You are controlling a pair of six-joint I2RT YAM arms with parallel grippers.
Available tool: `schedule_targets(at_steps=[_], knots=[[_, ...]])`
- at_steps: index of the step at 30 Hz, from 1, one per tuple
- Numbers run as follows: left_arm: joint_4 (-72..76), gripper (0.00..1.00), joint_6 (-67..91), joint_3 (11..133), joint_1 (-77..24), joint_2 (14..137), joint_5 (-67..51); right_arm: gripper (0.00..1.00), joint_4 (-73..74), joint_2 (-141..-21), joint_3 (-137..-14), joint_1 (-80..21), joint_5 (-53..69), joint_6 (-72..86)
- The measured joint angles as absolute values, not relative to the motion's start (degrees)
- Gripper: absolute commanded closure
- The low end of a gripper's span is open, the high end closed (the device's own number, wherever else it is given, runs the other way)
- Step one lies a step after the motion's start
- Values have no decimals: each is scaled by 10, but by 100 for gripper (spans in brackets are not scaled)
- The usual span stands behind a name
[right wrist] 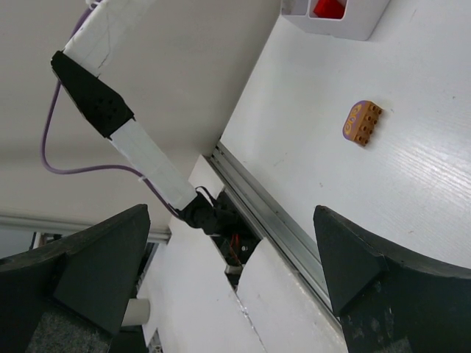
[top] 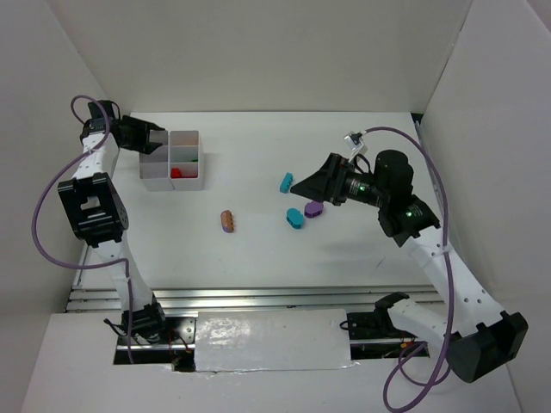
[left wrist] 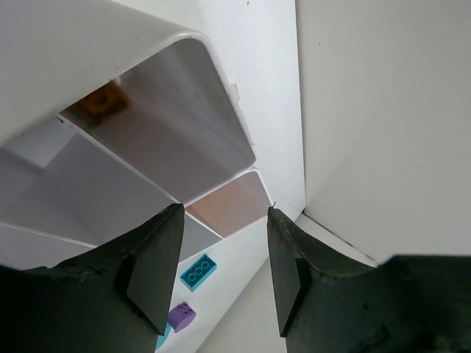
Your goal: Sort the legos into containers by color
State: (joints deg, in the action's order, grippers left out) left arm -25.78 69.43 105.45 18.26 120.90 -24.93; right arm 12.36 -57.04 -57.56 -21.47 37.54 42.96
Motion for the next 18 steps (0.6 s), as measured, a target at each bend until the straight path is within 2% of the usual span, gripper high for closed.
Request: schedule_targets(at_steps=[3, 4, 5, 6, 7, 10, 12, 18], knots=[[-253, 36, 692, 1054, 183, 1209, -251, 0, 122, -575, -576, -215, 376, 430], [-252, 32, 690, 1054, 183, 1208, -253, 0, 122, -577, -576, -215, 376, 430], [-253, 23, 687, 1054, 183, 1207, -254, 0, 122, -580, -576, -215, 374, 430], [-255, 9, 674, 1054, 182, 1202, -254, 0, 123, -584, -576, -215, 372, 430], [-260, 0, 658, 1055, 180, 1195, -254, 0, 126, -590, -578, -215, 368, 428], [-301, 1, 609, 1069, 172, 1158, -233, 0, 164, -628, -606, -238, 328, 413], [-328, 0, 558, 1074, 158, 1104, -203, 0, 217, -690, -666, -279, 281, 396], [-371, 1, 450, 960, 108, 825, -111, 0, 315, -906, -833, -416, 132, 378]])
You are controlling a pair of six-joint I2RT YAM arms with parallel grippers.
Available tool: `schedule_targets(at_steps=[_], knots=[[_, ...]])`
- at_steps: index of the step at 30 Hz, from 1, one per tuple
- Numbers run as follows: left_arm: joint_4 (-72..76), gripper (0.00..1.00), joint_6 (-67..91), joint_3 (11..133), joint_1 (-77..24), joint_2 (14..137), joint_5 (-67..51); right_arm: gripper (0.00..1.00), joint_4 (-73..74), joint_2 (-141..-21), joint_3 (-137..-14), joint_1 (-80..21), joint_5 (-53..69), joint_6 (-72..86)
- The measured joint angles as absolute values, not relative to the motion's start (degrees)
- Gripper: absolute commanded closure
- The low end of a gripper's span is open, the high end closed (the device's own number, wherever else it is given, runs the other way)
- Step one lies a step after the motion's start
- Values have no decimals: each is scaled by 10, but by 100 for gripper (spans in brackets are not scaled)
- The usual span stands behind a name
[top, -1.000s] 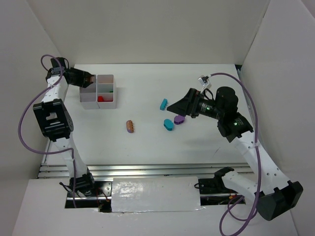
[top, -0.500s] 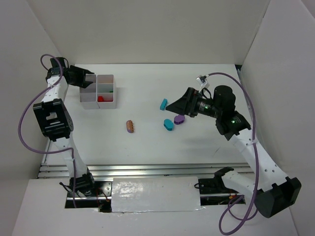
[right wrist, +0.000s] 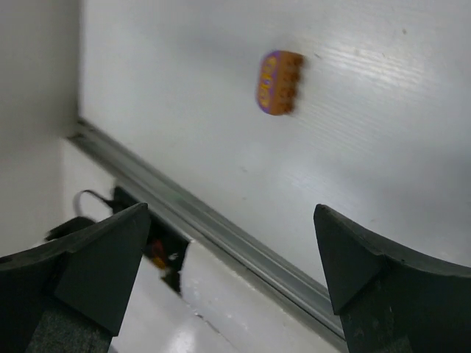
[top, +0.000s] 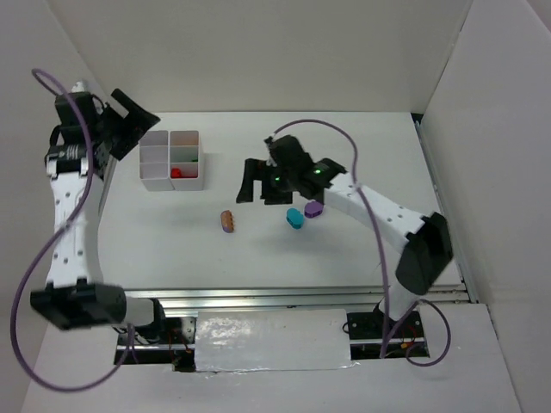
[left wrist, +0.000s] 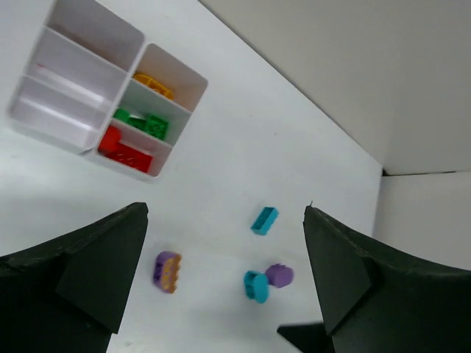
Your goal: Sort the legos into containers by color
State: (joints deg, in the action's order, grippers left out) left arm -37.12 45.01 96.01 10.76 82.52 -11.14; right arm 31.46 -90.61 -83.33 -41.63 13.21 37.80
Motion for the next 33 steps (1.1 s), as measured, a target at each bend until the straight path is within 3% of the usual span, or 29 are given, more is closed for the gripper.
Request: schedule_targets(at_steps=[5, 11, 16, 22, 25, 28, 29, 30, 32, 33], knots=[[-438, 0, 403, 861, 111, 658, -57, 2, 392, -1085, -955, -491, 19, 376], [-501, 1, 377, 745, 107, 600, -61, 6, 439, -1253, -1105, -533, -51, 363], [-543, 0, 357, 707, 90, 594, -41, 12, 462, -1305, -1150, -535, -75, 361], [-545, 0, 345, 707, 66, 578, -44, 33, 460, -1330, -1150, -534, -84, 353], [-544, 1, 345, 707, 65, 586, -55, 35, 448, -1336, -1150, -534, -80, 347], [-543, 1, 345, 707, 62, 595, -64, 48, 440, -1337, -1151, -534, -78, 342], [-541, 1, 345, 707, 62, 598, -67, 63, 437, -1338, -1151, -534, -77, 339], [-538, 0, 345, 707, 61, 600, -70, 71, 433, -1338, -1151, -534, -74, 338], [-535, 0, 345, 707, 60, 603, -76, 75, 420, -1336, -1146, -534, -73, 336], [-533, 1, 345, 707, 60, 604, -78, 86, 408, -1331, -1137, -534, -68, 336]])
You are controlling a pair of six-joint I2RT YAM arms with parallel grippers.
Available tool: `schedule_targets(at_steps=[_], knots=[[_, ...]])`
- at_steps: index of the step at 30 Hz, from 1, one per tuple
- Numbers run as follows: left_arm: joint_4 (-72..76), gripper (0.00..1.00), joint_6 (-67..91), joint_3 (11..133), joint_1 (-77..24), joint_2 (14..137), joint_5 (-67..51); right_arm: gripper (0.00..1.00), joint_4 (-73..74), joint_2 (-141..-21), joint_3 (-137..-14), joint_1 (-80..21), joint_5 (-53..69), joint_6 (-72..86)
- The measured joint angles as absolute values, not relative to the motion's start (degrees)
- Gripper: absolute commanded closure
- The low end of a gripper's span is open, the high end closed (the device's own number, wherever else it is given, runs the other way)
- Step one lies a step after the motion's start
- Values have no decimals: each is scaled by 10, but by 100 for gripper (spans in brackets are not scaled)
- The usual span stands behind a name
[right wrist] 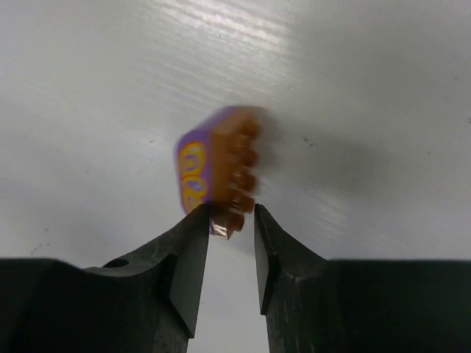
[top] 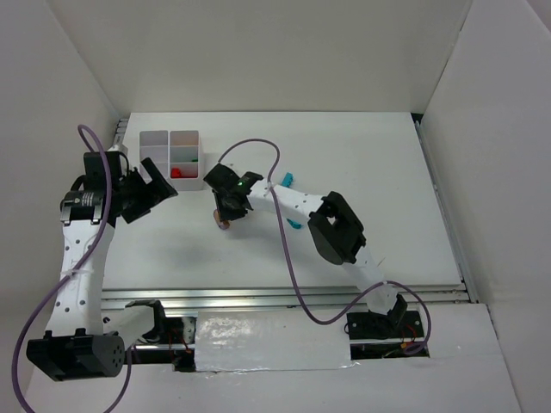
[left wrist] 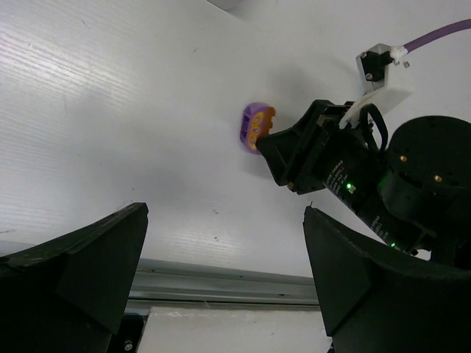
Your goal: Sort the legos into containers by color
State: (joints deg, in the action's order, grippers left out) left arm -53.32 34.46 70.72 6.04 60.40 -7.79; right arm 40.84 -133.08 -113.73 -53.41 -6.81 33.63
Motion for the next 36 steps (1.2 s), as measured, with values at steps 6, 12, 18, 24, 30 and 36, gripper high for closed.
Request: schedule_targets(at_steps=[6, 12, 18, 24, 30, 36], knots=[[-525, 1, 345, 707, 60, 608, -81, 95, 344, -1281, -1046, -535, -68, 327], [-523, 1, 344, 704, 60, 609, -88, 79, 335, -1268, -983, -535, -59, 323], [-523, 0, 345, 704, 59, 610, -88, 32, 306, -1254, -980, -535, -39, 324], [-535, 0, 350, 709, 59, 610, -54, 24, 304, -1287, -1070, -535, -36, 358], [-540, 0, 351, 728, 59, 610, -36, 18, 304, -1339, -1140, -535, -45, 418], [-540, 0, 352, 728, 59, 610, -40, 21, 364, -1445, -1286, -543, -89, 447]])
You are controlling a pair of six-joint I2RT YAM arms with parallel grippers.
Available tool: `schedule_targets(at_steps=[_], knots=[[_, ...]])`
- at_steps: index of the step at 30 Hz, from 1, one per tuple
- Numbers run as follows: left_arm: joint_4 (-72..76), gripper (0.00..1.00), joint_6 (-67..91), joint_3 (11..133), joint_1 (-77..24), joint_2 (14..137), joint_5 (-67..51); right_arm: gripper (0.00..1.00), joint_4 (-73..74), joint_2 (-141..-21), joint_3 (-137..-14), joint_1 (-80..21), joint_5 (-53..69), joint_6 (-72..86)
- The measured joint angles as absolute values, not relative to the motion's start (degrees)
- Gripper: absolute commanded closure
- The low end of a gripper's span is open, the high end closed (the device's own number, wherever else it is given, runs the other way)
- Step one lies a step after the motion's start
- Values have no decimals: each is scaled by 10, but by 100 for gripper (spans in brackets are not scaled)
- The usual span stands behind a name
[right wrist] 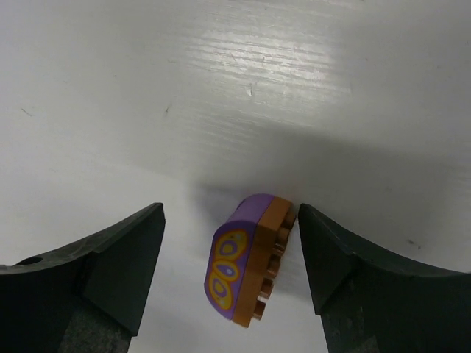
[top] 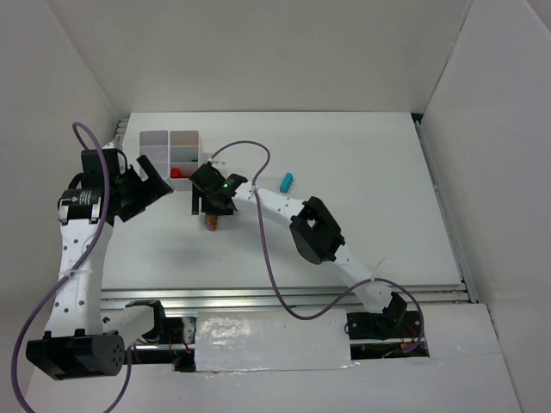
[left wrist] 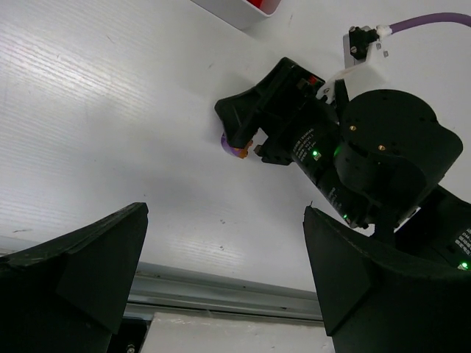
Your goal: Sort the legos into containers by color
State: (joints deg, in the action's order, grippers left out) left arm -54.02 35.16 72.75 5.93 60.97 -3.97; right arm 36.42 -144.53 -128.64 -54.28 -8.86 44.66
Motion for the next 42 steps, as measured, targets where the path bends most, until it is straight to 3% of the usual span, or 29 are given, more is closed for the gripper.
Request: schedule_targets(at_steps=[5, 8, 10, 13, 14, 15, 16, 21, 26, 31, 42], knots=[[-539, 0, 352, 726, 59, 610, -51, 33, 405, -1456, -1310, -555, -132, 468], [-535, 1, 351, 717, 59, 610, -59, 49, 435, -1454, -1303, -559, -159, 476], [-532, 1, 351, 709, 59, 610, -63, 53, 428, -1438, -1270, -561, -170, 482], [-528, 1, 350, 704, 59, 611, -70, 69, 419, -1396, -1198, -563, -177, 488], [-527, 0, 350, 704, 59, 612, -74, 88, 410, -1380, -1169, -563, -177, 492], [-525, 0, 350, 704, 59, 613, -76, 98, 401, -1366, -1145, -563, -176, 492], [-522, 0, 349, 703, 59, 614, -79, 100, 390, -1349, -1116, -564, -173, 491], [-502, 0, 347, 684, 57, 621, -124, 100, 297, -1210, -900, -566, -149, 460], [-461, 1, 349, 652, 25, 648, -230, 100, 185, -985, -697, -568, -122, 378], [-391, 1, 394, 652, -59, 689, -324, 100, 102, -830, -659, -569, -123, 316], [-201, 10, 540, 653, -227, 748, -423, 100, 71, -718, -554, -569, -166, 264]])
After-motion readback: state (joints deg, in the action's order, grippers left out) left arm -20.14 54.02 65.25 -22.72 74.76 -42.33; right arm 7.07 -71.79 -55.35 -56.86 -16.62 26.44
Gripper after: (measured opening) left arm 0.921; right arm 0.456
